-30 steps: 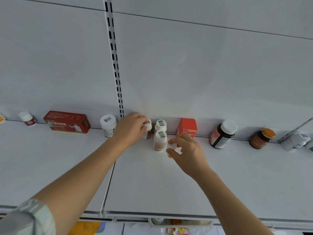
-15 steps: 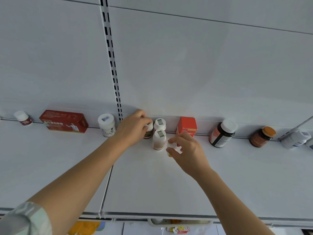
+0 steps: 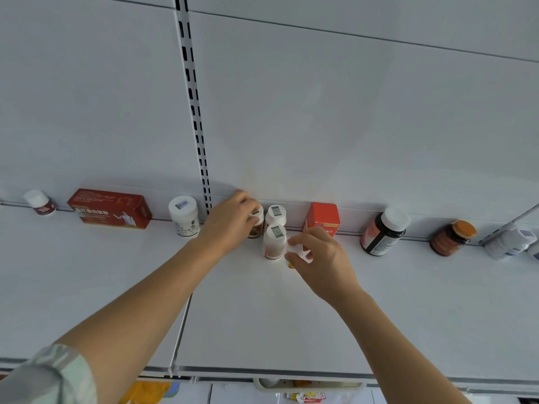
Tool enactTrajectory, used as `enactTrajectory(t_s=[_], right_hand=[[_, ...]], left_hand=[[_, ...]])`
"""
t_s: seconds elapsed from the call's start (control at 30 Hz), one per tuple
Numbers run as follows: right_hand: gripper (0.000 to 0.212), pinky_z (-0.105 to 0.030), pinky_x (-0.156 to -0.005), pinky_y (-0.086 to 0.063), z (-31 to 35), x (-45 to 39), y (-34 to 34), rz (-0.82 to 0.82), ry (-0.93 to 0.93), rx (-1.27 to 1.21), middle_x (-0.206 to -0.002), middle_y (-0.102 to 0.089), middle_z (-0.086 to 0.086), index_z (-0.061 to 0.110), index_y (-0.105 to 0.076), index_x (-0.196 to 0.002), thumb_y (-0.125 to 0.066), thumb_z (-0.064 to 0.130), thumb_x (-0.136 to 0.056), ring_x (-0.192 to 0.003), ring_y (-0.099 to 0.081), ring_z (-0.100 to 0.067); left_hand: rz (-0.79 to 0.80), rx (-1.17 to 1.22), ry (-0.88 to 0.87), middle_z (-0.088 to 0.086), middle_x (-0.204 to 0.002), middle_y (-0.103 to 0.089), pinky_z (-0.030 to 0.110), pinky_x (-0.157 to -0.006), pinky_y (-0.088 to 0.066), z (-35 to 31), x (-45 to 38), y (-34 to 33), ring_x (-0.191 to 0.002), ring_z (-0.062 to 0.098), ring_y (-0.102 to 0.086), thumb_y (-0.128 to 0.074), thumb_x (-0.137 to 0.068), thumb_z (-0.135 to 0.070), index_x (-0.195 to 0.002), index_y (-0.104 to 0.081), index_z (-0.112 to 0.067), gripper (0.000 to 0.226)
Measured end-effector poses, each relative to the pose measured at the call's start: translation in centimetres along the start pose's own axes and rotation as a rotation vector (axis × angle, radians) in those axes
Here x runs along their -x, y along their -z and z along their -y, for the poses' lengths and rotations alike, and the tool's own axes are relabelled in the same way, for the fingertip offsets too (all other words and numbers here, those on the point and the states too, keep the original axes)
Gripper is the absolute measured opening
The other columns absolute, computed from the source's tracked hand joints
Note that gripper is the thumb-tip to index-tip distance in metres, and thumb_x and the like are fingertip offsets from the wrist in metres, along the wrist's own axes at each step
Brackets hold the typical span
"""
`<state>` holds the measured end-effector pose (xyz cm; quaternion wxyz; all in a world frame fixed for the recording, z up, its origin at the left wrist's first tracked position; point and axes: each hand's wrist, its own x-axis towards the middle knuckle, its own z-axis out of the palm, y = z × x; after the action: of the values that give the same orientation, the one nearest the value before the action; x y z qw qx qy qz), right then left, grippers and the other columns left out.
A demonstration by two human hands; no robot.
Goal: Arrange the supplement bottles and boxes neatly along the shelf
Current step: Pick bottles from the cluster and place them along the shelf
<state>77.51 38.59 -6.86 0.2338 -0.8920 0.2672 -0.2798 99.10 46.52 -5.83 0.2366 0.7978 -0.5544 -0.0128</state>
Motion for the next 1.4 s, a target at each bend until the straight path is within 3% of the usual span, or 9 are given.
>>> enactTrajectory(t_s=[0.23, 0.47, 0.63, 0.73, 0.8, 0.93, 1.1, 1.27, 1.4], right_hand=[[0.021, -0.033, -0.059, -0.051, 0.8, -0.4, 0.8, -0.016, 0.048, 0.004, -0.094, -0.061, 0.008, 0.020, -0.074, -0.095, -0.082, 0.020, -0.076, -0.069, -0.055, -0.011], [0.019, -0.019, -0.063, -0.047, 4.2, -2.8, 0.2, -0.038, 0.115, -0.093, -0.093, -0.064, 0.005, 0.017, -0.076, -0.092, -0.084, 0.016, -0.075, -0.061, -0.055, -0.007], [0.013, -0.020, -0.064, -0.052, 8.7, -3.9, -1.7, 0.004, 0.120, -0.139, -0.090, -0.065, 0.008, 0.015, -0.075, -0.087, -0.081, 0.013, -0.076, -0.063, -0.061, -0.009], [0.014, -0.012, -0.067, -0.047, 12.0, -4.1, -3.1, 0.029, 0.143, -0.112, -0.091, -0.067, 0.010, 0.018, -0.075, -0.089, -0.080, 0.012, -0.076, -0.065, -0.062, -0.006], [0.016, -0.014, -0.067, -0.047, 14.5, -4.1, -4.3, 0.033, 0.147, -0.083, -0.090, -0.067, 0.009, 0.019, -0.076, -0.091, -0.078, 0.012, -0.077, -0.065, -0.061, -0.005], [0.019, -0.006, -0.066, -0.042, 20.2, -3.3, -7.7, 0.053, 0.126, -0.076, -0.088, -0.062, 0.011, 0.019, -0.075, -0.093, -0.073, 0.009, -0.077, -0.071, -0.059, -0.006], [0.021, -0.010, -0.066, -0.045, 27.1, -2.6, -13.5, 0.080, 0.172, -0.041, -0.094, -0.063, 0.011, 0.019, -0.075, -0.096, -0.071, 0.010, -0.079, -0.067, -0.060, -0.008], [0.015, -0.033, -0.069, -0.054, 31.8, -3.6, -19.0, 0.075, 0.219, -0.065, -0.091, -0.065, 0.012, 0.023, -0.075, -0.091, -0.078, 0.017, -0.078, -0.076, -0.060, -0.012], [0.014, -0.029, -0.077, -0.047, 34.7, -6.2, -23.2, 0.023, 0.285, -0.018, -0.092, -0.070, 0.008, 0.021, -0.076, -0.089, -0.081, 0.018, -0.076, -0.093, -0.061, -0.023]], left_hand=[[-0.017, -0.059, -0.008, -0.002, -0.116, -0.052, 0.038, -0.072, -0.051, 0.1, 0.5, 0.9, -0.098, 0.022, -0.059, -0.066, -0.090, -0.033, -0.116, -0.061, -0.016, 0.030], [-0.197, -0.197, -0.038, 0.006, -0.102, -0.061, 0.043, -0.075, -0.051, 1.7, 4.1, 4.3, -0.094, 0.029, -0.059, -0.057, -0.089, -0.027, -0.105, -0.065, -0.010, 0.025], [-0.252, -0.235, 0.011, 0.006, -0.104, -0.063, 0.043, -0.077, -0.049, 3.8, 8.2, 7.3, -0.095, 0.028, -0.058, -0.043, -0.090, -0.033, -0.106, -0.066, -0.011, 0.036], [-0.277, -0.248, 0.033, 0.004, -0.108, -0.062, 0.042, -0.084, -0.049, 5.8, 10.5, 9.6, -0.100, 0.026, -0.057, -0.047, -0.089, -0.033, -0.112, -0.065, -0.013, 0.035], [-0.294, -0.264, 0.044, 0.005, -0.103, -0.062, 0.042, -0.084, -0.049, 7.5, 12.3, 11.0, -0.097, 0.028, -0.057, -0.052, -0.088, -0.032, -0.105, -0.066, -0.012, 0.030], [-0.260, -0.291, 0.098, 0.004, -0.111, -0.061, 0.042, -0.088, -0.049, 11.6, 16.7, 13.8, -0.104, 0.027, -0.057, -0.046, -0.090, -0.041, -0.112, -0.065, -0.015, 0.040], [-0.257, -0.330, 0.160, 0.011, -0.122, -0.063, 0.044, -0.093, -0.050, 17.8, 22.3, 17.1, -0.113, 0.032, -0.057, -0.056, -0.090, -0.040, -0.119, -0.065, -0.011, 0.041], [-0.235, -0.356, 0.231, 0.013, -0.124, -0.062, 0.046, -0.095, -0.048, 23.5, 25.6, 19.9, -0.117, 0.033, -0.055, -0.060, -0.090, -0.038, -0.119, -0.065, -0.010, 0.040], [-0.242, -0.354, 0.285, 0.011, -0.128, -0.060, 0.043, -0.099, -0.045, 28.2, 25.7, 21.7, -0.120, 0.030, -0.053, -0.057, -0.092, -0.041, -0.123, -0.063, -0.012, 0.042]])
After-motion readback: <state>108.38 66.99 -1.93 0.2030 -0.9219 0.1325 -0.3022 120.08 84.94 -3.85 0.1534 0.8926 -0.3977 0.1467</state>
